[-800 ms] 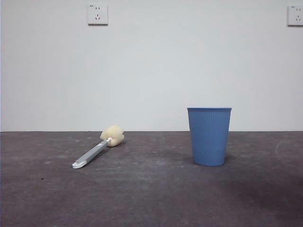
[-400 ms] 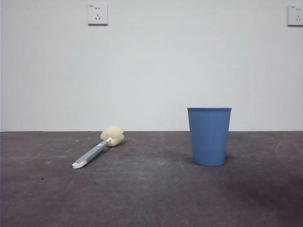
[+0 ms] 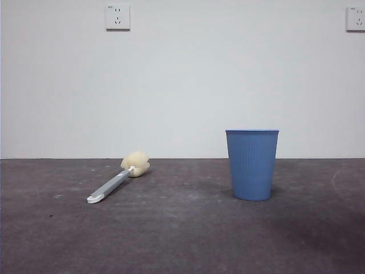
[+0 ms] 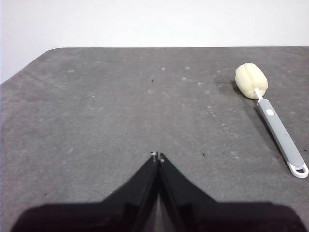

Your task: Pick up the cup brush,pick up the cup,insert the brush into the cup,clean the cup,put the cup brush back,put the cup back to the fixed position on the table

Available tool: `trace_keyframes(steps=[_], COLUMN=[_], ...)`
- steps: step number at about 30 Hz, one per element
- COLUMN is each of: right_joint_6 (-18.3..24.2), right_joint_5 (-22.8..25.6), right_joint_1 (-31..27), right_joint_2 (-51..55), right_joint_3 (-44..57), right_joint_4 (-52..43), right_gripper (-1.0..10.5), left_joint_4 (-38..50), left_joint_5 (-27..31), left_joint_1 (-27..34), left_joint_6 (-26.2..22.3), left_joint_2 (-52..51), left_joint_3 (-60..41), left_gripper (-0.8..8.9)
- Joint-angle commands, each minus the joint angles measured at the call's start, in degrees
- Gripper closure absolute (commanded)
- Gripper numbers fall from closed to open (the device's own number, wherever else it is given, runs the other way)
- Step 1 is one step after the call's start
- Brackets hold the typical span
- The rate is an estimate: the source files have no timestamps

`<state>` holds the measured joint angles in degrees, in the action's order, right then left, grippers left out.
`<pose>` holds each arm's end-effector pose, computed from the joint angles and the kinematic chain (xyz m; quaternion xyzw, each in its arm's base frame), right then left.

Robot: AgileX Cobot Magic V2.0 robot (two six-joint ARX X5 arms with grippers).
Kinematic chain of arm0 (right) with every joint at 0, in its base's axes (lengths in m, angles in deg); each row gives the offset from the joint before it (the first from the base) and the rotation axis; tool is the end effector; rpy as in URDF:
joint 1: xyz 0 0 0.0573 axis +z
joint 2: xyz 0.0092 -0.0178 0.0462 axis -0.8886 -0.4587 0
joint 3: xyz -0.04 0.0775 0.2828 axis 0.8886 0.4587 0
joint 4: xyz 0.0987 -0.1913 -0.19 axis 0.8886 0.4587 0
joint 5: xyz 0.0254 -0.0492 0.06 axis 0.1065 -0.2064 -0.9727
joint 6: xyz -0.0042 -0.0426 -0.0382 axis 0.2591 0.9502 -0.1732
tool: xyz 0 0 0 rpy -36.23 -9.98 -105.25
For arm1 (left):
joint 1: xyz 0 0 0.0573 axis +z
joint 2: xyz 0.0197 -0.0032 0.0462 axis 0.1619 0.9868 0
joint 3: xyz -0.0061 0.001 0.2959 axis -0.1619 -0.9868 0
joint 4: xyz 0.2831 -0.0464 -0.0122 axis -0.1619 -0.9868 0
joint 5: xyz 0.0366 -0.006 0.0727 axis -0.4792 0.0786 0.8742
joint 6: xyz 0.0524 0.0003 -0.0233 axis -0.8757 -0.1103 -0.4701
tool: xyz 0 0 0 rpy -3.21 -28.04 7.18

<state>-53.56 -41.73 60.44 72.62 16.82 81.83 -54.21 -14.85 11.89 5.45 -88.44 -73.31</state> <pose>0.1024 -0.0041 0.1536 0.0740 0.1080 -0.0278 0.9910 0.1052 0.0046 0.1507 -0.0086 0.0873 0.0200 0.9959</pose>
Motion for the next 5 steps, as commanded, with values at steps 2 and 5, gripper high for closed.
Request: trace_keyframes(steps=[2, 5], right_joint_6=[0.0, 0.0], right_joint_5=[0.1, 0.1], right_joint_1=[0.0, 0.0], right_joint_2=[0.2, 0.2], right_joint_3=[0.6, 0.6], right_joint_4=[-0.3, -0.3], right_gripper=[9.5, 9.5], left_joint_4=[0.0, 0.0], left_joint_5=[0.2, 0.2], left_joint_1=[0.1, 0.1], left_joint_6=[0.6, 0.6], left_joint_2=[-0.1, -0.1], left_joint_3=[-0.7, -0.7], left_gripper=[8.17, 8.17])
